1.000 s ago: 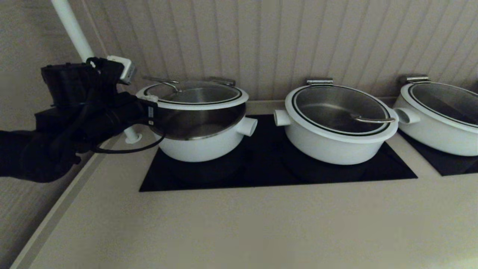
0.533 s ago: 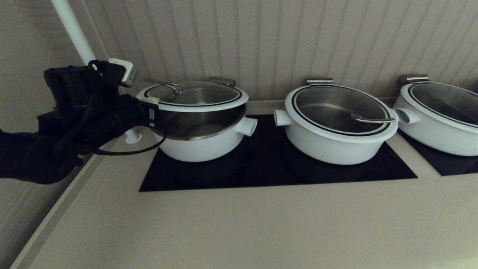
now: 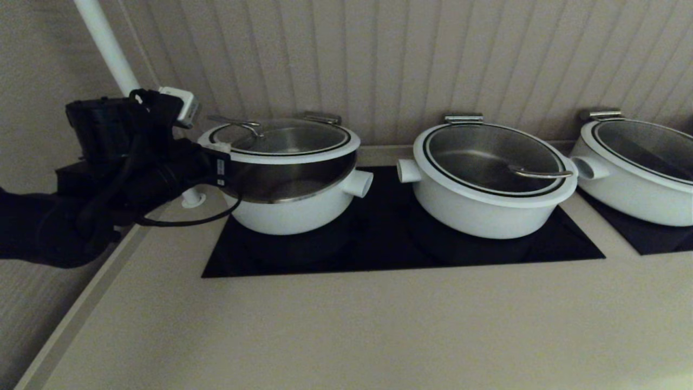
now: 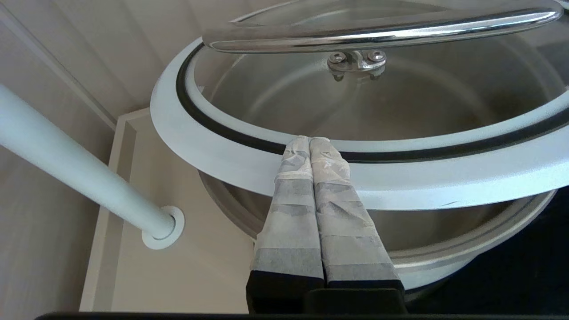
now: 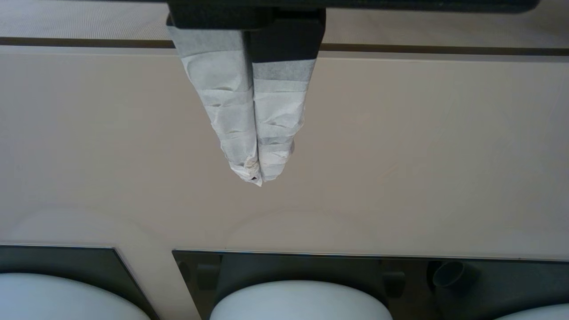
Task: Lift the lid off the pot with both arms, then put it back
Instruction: Close the pot lid
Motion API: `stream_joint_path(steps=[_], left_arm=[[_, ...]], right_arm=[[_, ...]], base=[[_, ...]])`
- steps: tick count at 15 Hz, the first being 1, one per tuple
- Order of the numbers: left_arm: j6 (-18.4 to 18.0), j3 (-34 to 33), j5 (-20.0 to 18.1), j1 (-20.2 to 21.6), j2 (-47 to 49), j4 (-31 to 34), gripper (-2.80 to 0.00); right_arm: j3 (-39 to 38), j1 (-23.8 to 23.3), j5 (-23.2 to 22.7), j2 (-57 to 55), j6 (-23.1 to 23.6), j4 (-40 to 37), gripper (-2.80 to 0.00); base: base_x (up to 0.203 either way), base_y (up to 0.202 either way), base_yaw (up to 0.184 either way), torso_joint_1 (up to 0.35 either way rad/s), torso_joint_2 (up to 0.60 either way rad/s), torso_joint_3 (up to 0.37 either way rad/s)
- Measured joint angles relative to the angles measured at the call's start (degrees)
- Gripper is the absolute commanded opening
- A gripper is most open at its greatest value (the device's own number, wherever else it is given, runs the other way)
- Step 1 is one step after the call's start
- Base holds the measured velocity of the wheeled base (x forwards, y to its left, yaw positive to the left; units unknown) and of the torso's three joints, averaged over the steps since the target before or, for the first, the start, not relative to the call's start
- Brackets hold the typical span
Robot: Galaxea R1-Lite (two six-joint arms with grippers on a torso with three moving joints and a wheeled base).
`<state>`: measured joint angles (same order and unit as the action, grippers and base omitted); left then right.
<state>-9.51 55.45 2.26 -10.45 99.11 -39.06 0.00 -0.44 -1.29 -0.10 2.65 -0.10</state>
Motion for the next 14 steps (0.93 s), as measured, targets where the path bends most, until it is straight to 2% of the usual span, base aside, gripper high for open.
stream_joint_path(steps=[14], left_arm=[[0.52,-1.29,-0.02,0.00,0.30,-0.07,-2.80]], right_arm=[[0.00,0.00,0.00,0.00,-0.01,0.00,-2.80]], base=[[0.000,0.000,0.000,0.000,0.00,0.000]])
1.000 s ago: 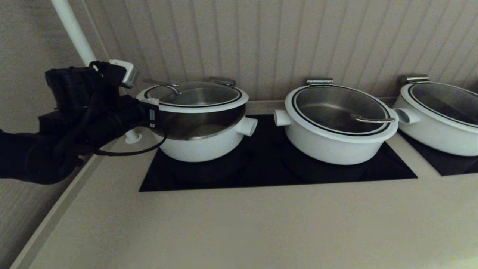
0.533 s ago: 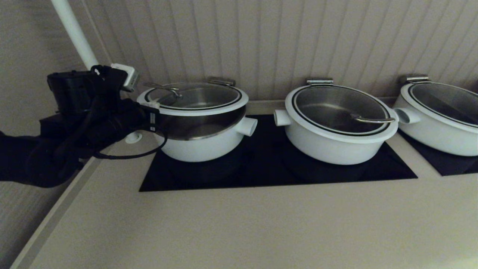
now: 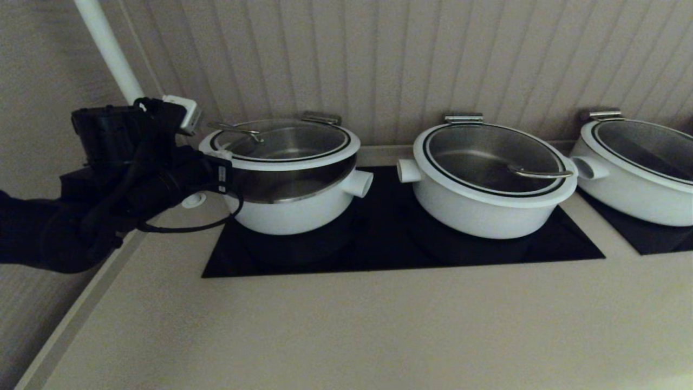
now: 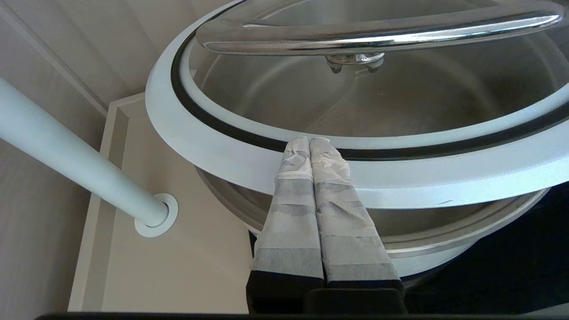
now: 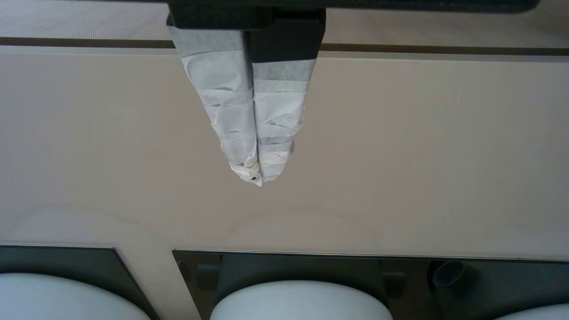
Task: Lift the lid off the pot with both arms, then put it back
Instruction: Close the pot lid
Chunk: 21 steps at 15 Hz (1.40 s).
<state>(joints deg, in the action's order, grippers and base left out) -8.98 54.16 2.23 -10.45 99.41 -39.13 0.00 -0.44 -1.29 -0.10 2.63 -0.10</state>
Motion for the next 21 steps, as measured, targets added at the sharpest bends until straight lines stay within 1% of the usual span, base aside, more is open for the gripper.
stream_joint_path(steps=[6,11,18,19,21], left_arm=[[0.00,-0.41,0.00,0.00,-0.10,-0.04,-2.80],[-0.01,-3.40,0.08,-0.02,-1.27,0.00,-2.80],[0.24,-3.80,0.11,0.00,-1.35,-0.13,-2.80],[0.22,-3.78,0.11,0.00,-1.21,-0.55,-2.80],[0.11,-3.73,0.07,0.00,-0.40,-3.83,-2.80]], right_arm=[[0.00,0.00,0.00,0.00,0.02,0.00,-2.80],[0.00,0.00,0.00,0.00,0.00,0.00,-2.80],[0.00,0.00,0.00,0.00,0.01,0.00,-2.80],[0.00,0.00,0.03,0.00,0.01,0.00,-2.80],[0.00,0.00,0.00,0.00,0.00,0.02,-2.80]], base=[[0.000,0.000,0.000,0.000,0.00,0.000],[0.000,0.000,0.000,0.000,0.00,0.000],[0.000,0.000,0.000,0.000,0.00,0.000],[0.000,0.000,0.000,0.000,0.00,0.000],[0.000,0.000,0.000,0.000,0.00,0.000]])
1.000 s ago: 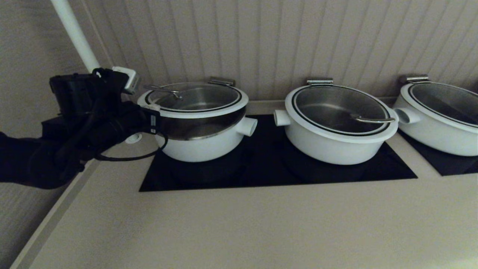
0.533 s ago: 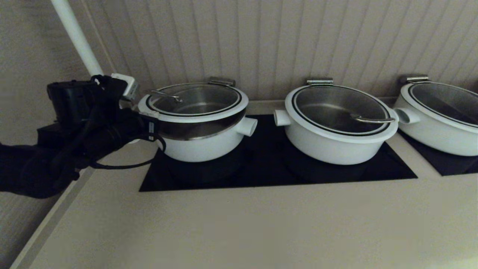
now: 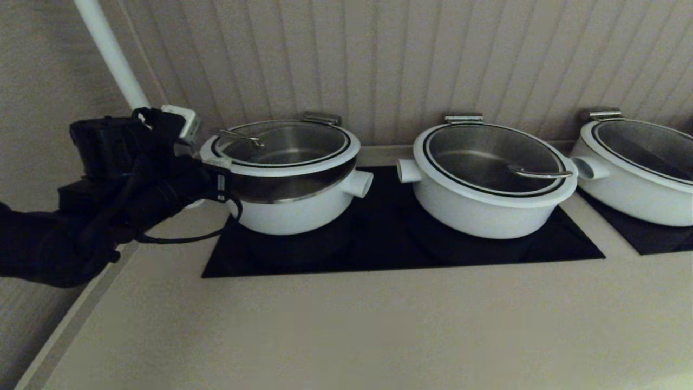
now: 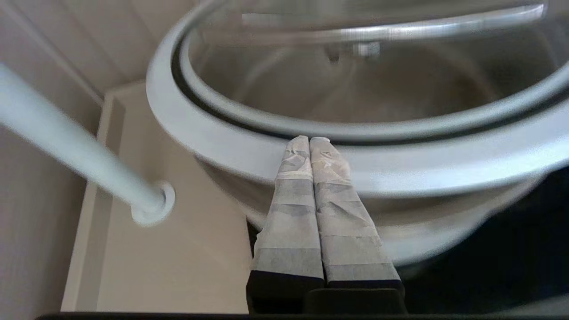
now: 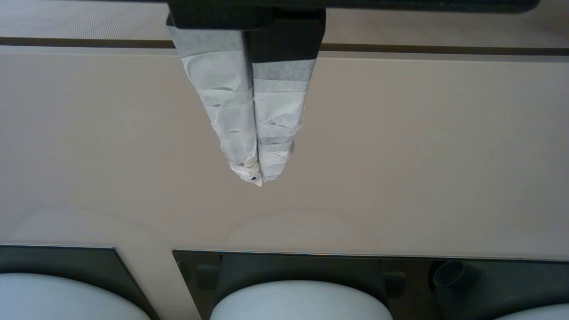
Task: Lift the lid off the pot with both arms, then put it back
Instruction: Close the pot lid
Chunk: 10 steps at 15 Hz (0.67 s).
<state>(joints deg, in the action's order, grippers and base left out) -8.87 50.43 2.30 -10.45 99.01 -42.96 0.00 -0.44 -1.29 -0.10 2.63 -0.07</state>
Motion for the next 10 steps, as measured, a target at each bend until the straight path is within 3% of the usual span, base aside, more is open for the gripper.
stream_joint_path(steps=[10], left_arm=[[-0.46,-2.83,0.03,-0.05,1.42,-2.24,-2.80]], right_arm=[[0.00,0.00,0.00,0.00,0.00,-0.02,-2.80]], base=[[0.000,0.000,0.000,0.000,0.00,0.000]])
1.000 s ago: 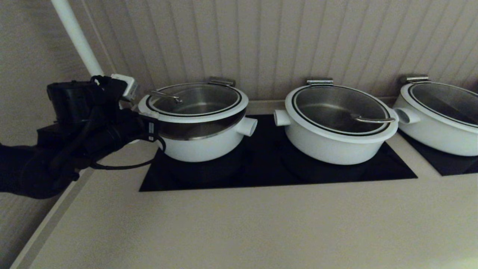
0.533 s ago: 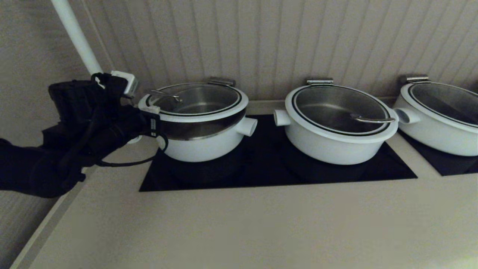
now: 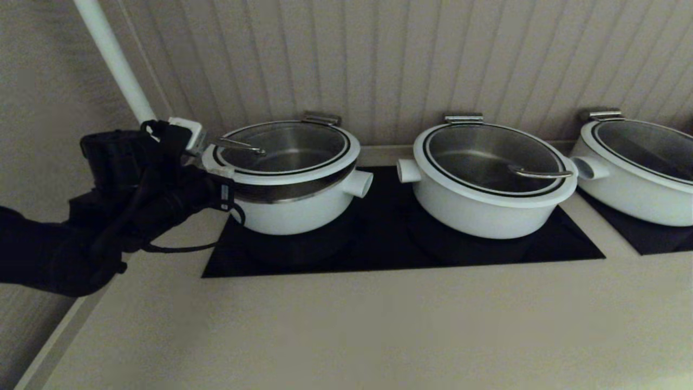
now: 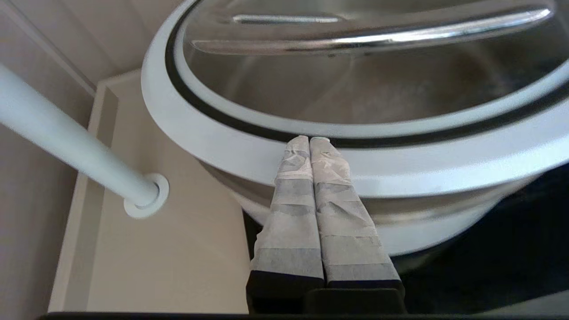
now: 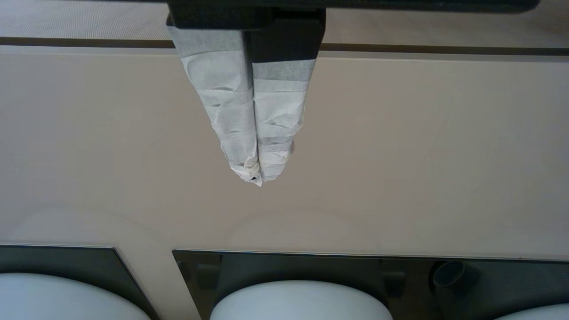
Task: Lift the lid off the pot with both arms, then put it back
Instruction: Close the pot lid
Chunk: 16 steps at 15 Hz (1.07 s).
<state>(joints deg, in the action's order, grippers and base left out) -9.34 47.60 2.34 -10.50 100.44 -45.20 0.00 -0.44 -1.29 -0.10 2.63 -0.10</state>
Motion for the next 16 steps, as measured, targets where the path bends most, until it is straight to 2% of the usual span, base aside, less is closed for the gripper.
stream_joint_path(steps=[16], left_arm=[[0.61,-1.90,0.08,-0.13,0.43,0.02,-2.80]], right_arm=[[0.00,0.00,-0.02,0.00,0.03,0.00,-2.80]], base=[[0.000,0.000,0.000,0.000,0.00,0.000]])
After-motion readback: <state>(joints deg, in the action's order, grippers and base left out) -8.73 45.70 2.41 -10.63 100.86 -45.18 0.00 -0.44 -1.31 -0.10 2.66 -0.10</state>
